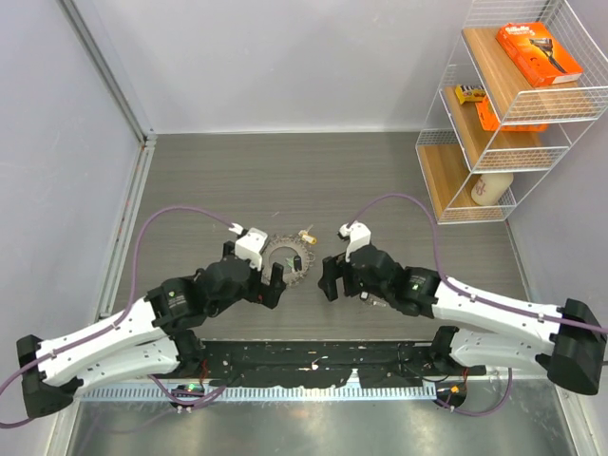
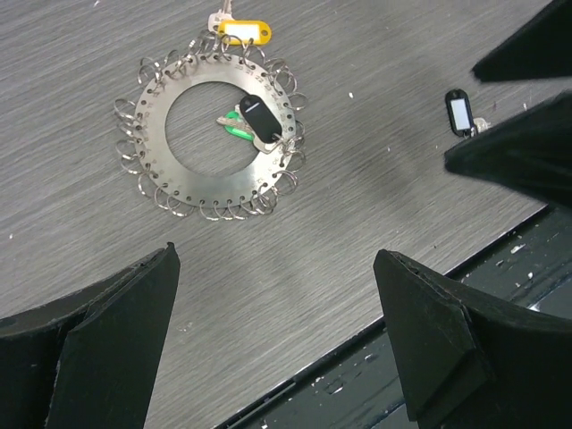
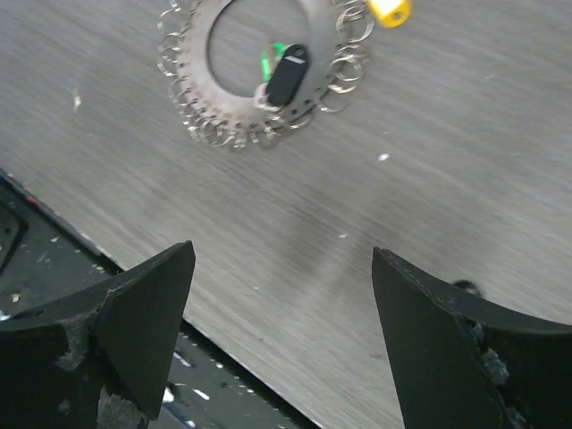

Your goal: Put the keys on the keyring

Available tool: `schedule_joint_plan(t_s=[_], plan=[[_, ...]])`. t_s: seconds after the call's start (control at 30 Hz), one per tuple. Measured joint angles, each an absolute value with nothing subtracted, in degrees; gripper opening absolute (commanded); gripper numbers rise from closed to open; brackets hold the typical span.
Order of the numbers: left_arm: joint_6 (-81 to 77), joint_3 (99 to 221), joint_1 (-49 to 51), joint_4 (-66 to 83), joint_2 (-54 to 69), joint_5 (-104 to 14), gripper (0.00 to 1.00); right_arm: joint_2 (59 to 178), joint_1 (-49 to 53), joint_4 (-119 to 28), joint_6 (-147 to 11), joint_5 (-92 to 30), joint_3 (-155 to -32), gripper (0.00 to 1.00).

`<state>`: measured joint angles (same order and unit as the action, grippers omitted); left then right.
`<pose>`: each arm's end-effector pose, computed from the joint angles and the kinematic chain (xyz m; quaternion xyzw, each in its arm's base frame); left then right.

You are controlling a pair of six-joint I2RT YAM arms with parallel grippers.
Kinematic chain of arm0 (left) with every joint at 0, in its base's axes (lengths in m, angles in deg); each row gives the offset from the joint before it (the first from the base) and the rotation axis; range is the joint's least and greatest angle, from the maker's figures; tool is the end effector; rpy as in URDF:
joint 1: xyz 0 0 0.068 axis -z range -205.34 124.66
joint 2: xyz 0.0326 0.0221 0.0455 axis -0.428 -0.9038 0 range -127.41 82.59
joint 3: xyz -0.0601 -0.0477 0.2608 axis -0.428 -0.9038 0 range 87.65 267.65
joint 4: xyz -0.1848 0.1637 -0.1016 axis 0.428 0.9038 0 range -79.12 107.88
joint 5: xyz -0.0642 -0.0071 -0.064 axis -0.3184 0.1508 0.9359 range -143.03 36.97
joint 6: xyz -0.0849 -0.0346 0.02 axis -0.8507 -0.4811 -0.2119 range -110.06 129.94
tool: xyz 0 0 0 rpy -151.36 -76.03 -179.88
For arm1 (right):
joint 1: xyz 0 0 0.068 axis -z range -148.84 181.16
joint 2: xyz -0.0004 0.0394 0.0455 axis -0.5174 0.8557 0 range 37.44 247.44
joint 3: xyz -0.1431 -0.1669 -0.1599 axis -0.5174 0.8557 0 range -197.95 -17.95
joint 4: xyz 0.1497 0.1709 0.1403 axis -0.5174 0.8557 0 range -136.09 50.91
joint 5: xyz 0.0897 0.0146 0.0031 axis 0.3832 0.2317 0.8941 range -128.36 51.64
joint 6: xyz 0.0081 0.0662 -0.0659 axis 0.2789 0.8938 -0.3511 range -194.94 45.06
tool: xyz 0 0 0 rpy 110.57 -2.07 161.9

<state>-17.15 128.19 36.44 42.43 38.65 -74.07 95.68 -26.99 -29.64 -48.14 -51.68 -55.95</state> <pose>0.1261 -0.1706 0.2533 0.1794 0.8574 -0.2024 0.4378 0.1554 0.2132 0.2133 -0.1897 0.8688 0.2244 0.3986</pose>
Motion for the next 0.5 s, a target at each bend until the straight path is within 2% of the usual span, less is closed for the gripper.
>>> schedule_joint_plan(t_s=[0.17, 0.5], plan=[[-18.7, 127.6, 36.4, 44.4, 42.7, -75.4, 0.99, 101.0, -30.8, -35.8, -43.1, -50.2, -55.4, 0.7], [-20.1, 126.3, 36.4, 47.7, 48.1, -76.6, 0.99, 111.6, -34.0, -46.6, -32.8, -50.1, -55.0, 0.57]])
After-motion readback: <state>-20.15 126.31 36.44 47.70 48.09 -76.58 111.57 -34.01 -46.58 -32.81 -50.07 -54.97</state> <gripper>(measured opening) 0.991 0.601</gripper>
